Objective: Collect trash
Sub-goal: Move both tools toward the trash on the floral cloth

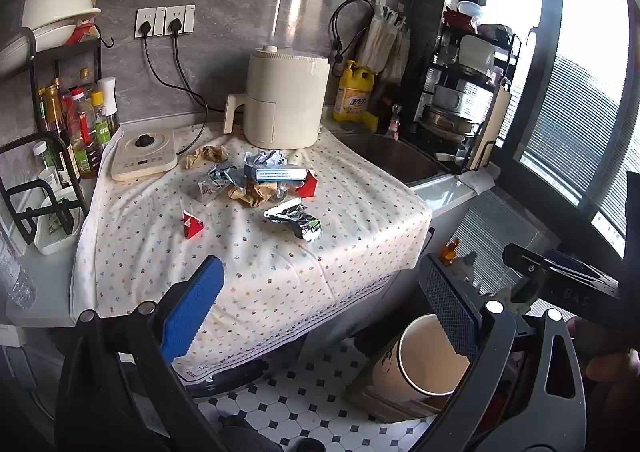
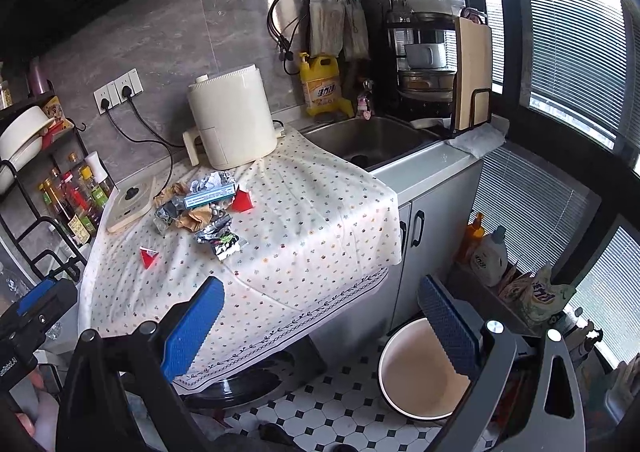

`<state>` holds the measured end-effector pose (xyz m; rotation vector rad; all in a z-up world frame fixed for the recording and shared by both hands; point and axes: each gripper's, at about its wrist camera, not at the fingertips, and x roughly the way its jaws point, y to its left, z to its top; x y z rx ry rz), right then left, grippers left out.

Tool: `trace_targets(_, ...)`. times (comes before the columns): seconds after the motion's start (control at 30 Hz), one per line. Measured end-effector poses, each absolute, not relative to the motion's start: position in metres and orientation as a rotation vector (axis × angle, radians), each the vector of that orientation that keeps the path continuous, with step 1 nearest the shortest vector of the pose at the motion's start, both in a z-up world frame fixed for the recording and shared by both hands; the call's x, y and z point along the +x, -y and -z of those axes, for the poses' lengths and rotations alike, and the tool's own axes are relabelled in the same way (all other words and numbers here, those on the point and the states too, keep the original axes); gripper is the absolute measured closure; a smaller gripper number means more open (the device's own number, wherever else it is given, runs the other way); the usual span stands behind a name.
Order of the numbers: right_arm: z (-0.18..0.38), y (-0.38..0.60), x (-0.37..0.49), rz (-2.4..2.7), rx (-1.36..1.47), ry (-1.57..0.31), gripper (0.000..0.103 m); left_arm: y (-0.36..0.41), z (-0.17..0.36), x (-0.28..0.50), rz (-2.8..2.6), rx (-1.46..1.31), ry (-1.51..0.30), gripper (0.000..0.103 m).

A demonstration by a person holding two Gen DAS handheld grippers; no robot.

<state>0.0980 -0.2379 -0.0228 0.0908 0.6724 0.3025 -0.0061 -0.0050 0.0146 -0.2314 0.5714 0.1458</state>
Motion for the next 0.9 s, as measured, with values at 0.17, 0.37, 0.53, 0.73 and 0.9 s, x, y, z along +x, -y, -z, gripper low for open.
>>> trace_targets(0.17, 0.023, 0.236, 0.099, -0.318, 0.1, -0.674, 0.008, 0.007, -0.019, -0.006, -0.143, -0.222, -0.564, 0.006)
trace_targets(0.37, 0.022, 0.23, 0.102, -0.317, 0.1, -0.664, 0.008, 0.003, -0.016, -0.005, -0.14, -0.231, -0.559, 0.006)
trace_targets(0.53, 0.02, 0.226, 0.103, -0.317, 0.096, -0.657, 0.008, 0.0, -0.016, -0.002, -0.151, -0.229, -0.564, 0.006)
trace_targets(0.73, 0.022, 0.219, 0.104, -0.338, 0.085, -0.667, 0.008, -0.006, -0.015, -0.001, -0.162, -0.235, -0.574, 0.006)
trace_targets(0.9, 0.024, 0.214, 0.106, -0.343, 0.091, -0.676, 0.008, -0.007, -0.016, 0.001, -0.157, -0.219, -0.569, 0.006)
